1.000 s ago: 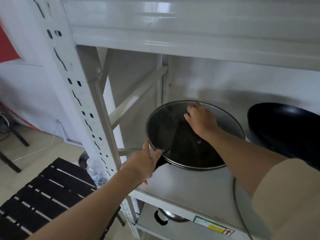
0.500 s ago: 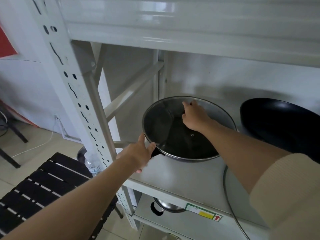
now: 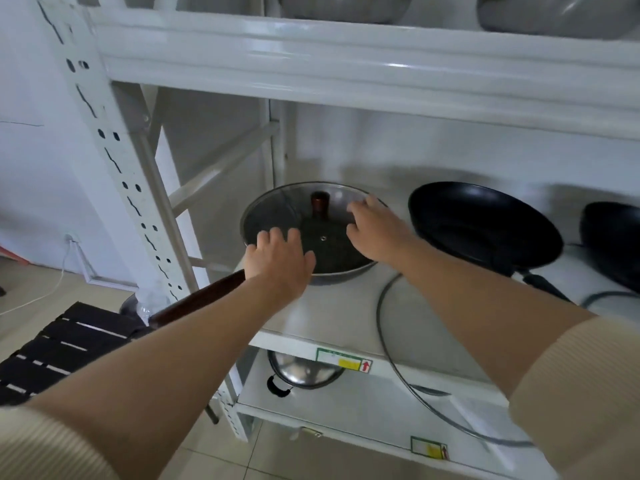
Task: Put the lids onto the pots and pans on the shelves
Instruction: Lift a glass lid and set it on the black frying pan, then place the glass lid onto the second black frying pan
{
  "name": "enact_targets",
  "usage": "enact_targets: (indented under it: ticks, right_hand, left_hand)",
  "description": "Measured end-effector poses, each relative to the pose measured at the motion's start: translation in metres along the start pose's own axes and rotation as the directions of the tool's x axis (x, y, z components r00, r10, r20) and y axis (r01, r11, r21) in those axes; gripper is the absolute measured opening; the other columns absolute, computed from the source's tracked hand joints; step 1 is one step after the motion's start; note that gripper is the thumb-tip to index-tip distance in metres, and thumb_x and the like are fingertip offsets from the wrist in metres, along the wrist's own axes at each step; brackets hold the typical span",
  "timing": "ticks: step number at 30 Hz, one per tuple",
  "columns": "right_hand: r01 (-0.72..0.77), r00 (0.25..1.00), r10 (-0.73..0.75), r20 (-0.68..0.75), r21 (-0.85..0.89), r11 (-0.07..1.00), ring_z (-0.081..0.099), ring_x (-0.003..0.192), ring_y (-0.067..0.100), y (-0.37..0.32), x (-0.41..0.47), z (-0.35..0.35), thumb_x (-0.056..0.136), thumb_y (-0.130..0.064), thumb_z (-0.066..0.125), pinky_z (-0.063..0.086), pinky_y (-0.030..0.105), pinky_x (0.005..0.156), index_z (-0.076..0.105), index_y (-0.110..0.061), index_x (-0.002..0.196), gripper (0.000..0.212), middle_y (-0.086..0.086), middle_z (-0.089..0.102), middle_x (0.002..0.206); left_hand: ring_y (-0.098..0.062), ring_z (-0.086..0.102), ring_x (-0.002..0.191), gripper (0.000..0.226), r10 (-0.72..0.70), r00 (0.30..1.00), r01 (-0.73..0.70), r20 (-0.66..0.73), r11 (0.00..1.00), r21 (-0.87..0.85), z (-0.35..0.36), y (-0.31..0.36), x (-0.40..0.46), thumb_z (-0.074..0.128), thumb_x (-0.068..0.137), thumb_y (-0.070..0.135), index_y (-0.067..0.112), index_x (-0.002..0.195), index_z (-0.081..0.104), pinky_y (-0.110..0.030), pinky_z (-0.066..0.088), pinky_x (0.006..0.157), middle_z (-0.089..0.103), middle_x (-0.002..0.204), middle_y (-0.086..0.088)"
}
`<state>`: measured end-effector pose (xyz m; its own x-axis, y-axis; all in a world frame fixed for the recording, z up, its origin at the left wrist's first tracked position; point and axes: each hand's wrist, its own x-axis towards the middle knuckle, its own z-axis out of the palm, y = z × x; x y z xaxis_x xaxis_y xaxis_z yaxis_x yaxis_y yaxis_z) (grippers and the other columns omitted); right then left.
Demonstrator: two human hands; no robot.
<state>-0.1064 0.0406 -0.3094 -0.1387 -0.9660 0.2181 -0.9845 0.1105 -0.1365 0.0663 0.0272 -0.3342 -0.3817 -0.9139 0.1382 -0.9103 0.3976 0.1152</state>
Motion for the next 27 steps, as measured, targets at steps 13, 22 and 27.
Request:
enact_targets:
  ticks: [13, 22, 27]
  right_hand:
    - [-0.427, 0.904, 0.423, -0.056, -0.147, 0.892, 0.05, 0.102, 0.034, 0.177, -0.137, -0.051, 0.096, -0.027, 0.04, 0.044, 0.041, 0.077, 0.05, -0.008, 0.111, 0.026, 0.011, 0.047, 0.101]
    - [-0.583, 0.804, 0.581, 0.126, -0.019, 0.812, 0.054, 0.113, 0.038, 0.269, -0.139, 0.008, 0.099, -0.024, 0.04, 0.045, 0.042, 0.088, 0.042, -0.003, 0.128, 0.036, 0.017, 0.049, 0.127]
    - [-0.599, 0.791, 0.587, 0.174, 0.02, 0.801, 0.06, 0.106, 0.036, 0.283, -0.136, 0.012, 0.095, -0.018, 0.04, 0.044, 0.039, 0.082, 0.046, -0.006, 0.124, 0.032, 0.016, 0.061, 0.115]
  left_hand:
    - [-0.029, 0.055, 0.103, 0.042, 0.35, 0.925, -0.322, 0.145, 0.929, -0.184, 0.032, 0.188, -0.035, 0.033, 0.096, 0.044, 0.016, 0.12, 0.051, -0.039, 0.045, 0.079, 0.055, 0.119, -0.007]
    - [-0.022, 0.054, 0.081, 0.042, 0.118, 0.955, -0.029, 0.272, 0.95, -0.312, 0.097, 0.282, -0.033, 0.053, 0.089, 0.039, 0.017, 0.124, 0.045, -0.033, 0.046, 0.07, 0.055, 0.099, -0.002]
    - [-0.023, 0.054, 0.075, 0.029, 0.107, 0.968, -0.047, 0.226, 0.966, -0.253, 0.103, 0.283, -0.036, 0.046, 0.094, 0.034, 0.014, 0.114, 0.046, -0.032, 0.045, 0.066, 0.054, 0.085, -0.001]
